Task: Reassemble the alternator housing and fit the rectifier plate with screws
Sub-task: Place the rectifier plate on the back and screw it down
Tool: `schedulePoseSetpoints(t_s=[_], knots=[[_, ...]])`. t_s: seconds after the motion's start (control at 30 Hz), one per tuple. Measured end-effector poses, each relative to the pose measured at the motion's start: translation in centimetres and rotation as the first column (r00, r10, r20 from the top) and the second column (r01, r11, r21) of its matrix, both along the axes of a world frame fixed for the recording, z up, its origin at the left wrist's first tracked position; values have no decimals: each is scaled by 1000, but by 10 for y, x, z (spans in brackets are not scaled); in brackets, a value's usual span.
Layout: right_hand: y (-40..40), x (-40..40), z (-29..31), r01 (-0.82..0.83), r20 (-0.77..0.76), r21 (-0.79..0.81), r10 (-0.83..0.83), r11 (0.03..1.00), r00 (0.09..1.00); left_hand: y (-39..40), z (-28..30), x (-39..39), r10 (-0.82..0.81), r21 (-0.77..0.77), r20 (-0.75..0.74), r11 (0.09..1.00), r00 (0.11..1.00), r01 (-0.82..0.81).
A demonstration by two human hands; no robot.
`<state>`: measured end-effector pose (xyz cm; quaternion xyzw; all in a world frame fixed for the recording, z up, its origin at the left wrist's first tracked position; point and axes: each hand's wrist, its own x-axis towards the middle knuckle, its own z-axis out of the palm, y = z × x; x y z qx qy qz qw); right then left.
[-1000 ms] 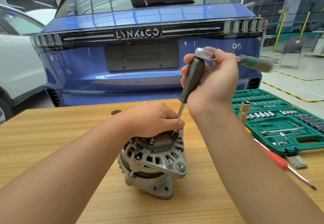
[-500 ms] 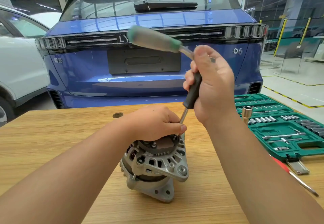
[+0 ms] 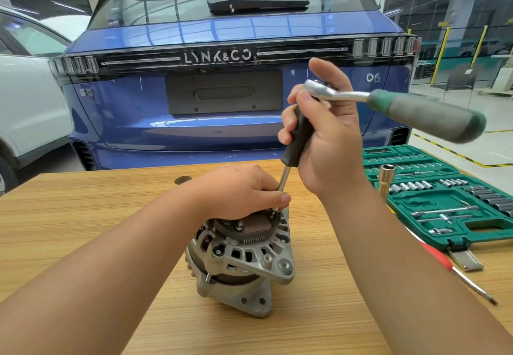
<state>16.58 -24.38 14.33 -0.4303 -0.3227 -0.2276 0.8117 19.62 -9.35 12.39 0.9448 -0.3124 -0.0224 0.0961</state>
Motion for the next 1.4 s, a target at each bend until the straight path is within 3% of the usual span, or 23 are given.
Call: schedulePoseSetpoints(t_s=[0.13,0.23,0.37,0.47,0.53,0.6,0.67,0.7,0.83,0.9,1.1,1.23,1.33,1.4], knots=[[-4,0,-2,-278,22,46,277,959,961,1,0,-1,11,-7,-1,1000,1000,-11],[-8,0,-1,-345,-24,47,347,937,938,2,0,0,17,-13,-2,1000,1000,-17],[-6,-3,2,-268,-131,30,270,963,954,2,-1,0,15,-24,2,1000,1000,-15],[-1,-3,8,13,-260,41,-2,999,966,1,0,-1,3,-10,7,1000,1000,-3],[-4,-1,12,172,-351,0,-161,985,922,0,1,-2,-20,16,17,1000,1000,19],[-9,-1,12,59,-426,29,-41,998,904,0,1,-1,-24,22,27,999,999,24],[-12,-3,12,-156,-392,113,188,981,901,0,0,1,-11,7,31,1000,999,11],[-11,-3,11,-194,-336,121,224,973,915,0,0,1,-3,0,30,1000,1000,3],[5,-5,3,136,-43,-73,-140,988,989,2,-2,2,-7,-14,11,1000,1000,8],[7,-5,1,133,27,-118,-131,984,991,3,-2,2,-8,-23,8,1000,1000,8],[-4,-6,2,-239,-33,-20,238,971,971,3,-2,2,3,-24,15,1000,1000,-2],[-6,-2,3,-271,-58,-86,267,959,962,3,-2,2,3,-47,-9,999,1000,-3],[-7,-4,3,-341,-146,-36,332,939,932,4,-2,2,5,-45,-4,999,1000,-5],[-5,-4,5,-225,-232,21,224,974,947,3,-2,1,2,-29,15,1000,1000,-1]])
